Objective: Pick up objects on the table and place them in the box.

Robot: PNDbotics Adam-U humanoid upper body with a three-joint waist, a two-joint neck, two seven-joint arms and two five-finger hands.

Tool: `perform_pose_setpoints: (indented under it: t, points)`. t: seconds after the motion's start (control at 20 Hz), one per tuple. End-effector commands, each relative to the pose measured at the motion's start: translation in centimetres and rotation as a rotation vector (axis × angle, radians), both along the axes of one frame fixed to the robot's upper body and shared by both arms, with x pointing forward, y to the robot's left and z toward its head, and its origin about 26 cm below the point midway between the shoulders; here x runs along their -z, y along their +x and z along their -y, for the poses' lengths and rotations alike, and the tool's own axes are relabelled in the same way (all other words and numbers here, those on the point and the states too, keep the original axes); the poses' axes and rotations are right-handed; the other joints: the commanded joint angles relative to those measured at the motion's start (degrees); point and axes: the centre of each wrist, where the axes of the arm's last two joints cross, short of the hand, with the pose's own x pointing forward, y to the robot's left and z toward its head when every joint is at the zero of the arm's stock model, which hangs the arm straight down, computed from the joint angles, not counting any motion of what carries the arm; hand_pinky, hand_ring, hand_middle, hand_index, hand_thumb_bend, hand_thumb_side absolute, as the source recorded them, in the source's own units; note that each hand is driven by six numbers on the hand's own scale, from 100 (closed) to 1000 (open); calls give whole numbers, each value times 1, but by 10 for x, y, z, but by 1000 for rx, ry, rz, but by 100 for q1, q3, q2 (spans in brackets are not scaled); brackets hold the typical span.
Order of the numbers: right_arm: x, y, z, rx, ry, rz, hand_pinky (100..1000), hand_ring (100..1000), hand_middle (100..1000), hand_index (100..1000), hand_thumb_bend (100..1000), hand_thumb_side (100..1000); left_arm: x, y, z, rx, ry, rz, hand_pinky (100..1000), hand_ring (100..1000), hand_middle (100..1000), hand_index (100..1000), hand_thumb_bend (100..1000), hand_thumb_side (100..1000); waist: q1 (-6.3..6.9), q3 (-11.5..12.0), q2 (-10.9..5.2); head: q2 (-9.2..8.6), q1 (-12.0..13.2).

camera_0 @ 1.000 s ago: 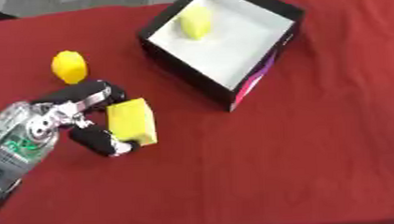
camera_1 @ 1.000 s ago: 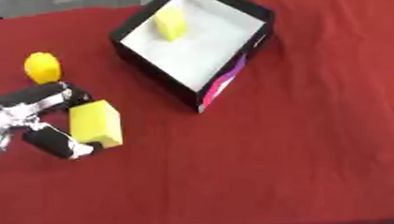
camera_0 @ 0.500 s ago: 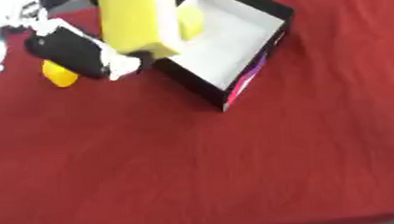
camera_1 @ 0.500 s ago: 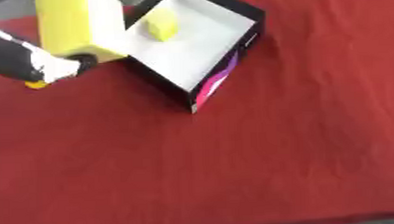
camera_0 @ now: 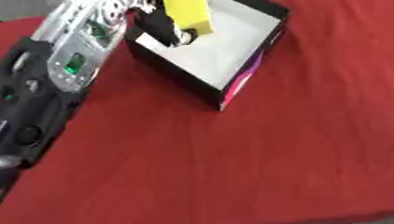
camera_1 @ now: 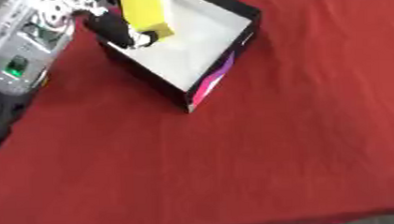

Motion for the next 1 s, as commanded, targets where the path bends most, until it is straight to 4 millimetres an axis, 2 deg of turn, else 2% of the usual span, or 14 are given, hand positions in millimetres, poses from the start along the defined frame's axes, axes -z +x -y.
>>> perform_pose_setpoints:
  t: [0.05,0.1,0.15,0.2,0.3,0.45,0.5,0.6,0.75,0.95,1.0]
  points:
    - [-16,-7,2,7,-28,43,888,810,771,888,553,538,6,16,-8,-44,38,0,798,724,638,797,440,336,-96,-14,-62,-8,57]
    - [-15,-8,3,11,-25,44,888,809,770,888,553,538,10,19,-10,-45,42,-15,835,778,717,865,575,435,-97,-16,-64,-8,58]
    - [-14,-8,3,12,-22,44,888,809,770,888,553,538,12,20,-11,-45,41,-17,848,798,744,882,622,461,-100,-14,-66,-8,57]
    - [-14,-8,4,13,-20,44,888,809,770,887,553,538,13,21,-13,-46,36,-11,875,824,769,910,755,488,-103,-10,-67,-8,55]
    - [-12,-8,4,14,-18,39,888,808,769,887,553,539,12,20,-15,-54,12,37,883,828,770,913,825,472,-111,6,-71,-8,39]
    - [-11,-8,5,18,-16,37,888,808,769,887,553,538,4,15,-24,-59,-56,98,876,819,759,906,787,479,-117,53,-76,-8,6]
    - [-11,-9,6,21,-16,38,888,808,769,887,552,539,-4,12,-29,-55,-93,113,870,812,751,899,721,488,-117,77,-78,-8,-9]
    - [-11,-10,9,31,-18,39,887,808,769,887,554,538,-30,2,-51,-49,-191,137,857,800,738,890,671,494,-110,140,-88,-8,-66]
    - [-10,-14,16,58,-23,36,887,807,768,887,554,538,-72,-17,-98,-72,-273,177,856,805,748,879,692,491,-80,276,-112,-8,-186]
    - [-8,-16,19,73,-28,31,887,807,767,886,552,540,-93,-32,-151,-114,-210,126,865,821,767,894,741,467,-74,421,-133,-8,-205]
    - [-8,-16,19,73,-30,29,887,807,767,886,551,541,-95,-35,-160,-124,-196,113,864,821,767,902,760,488,-78,441,-133,-8,-208]
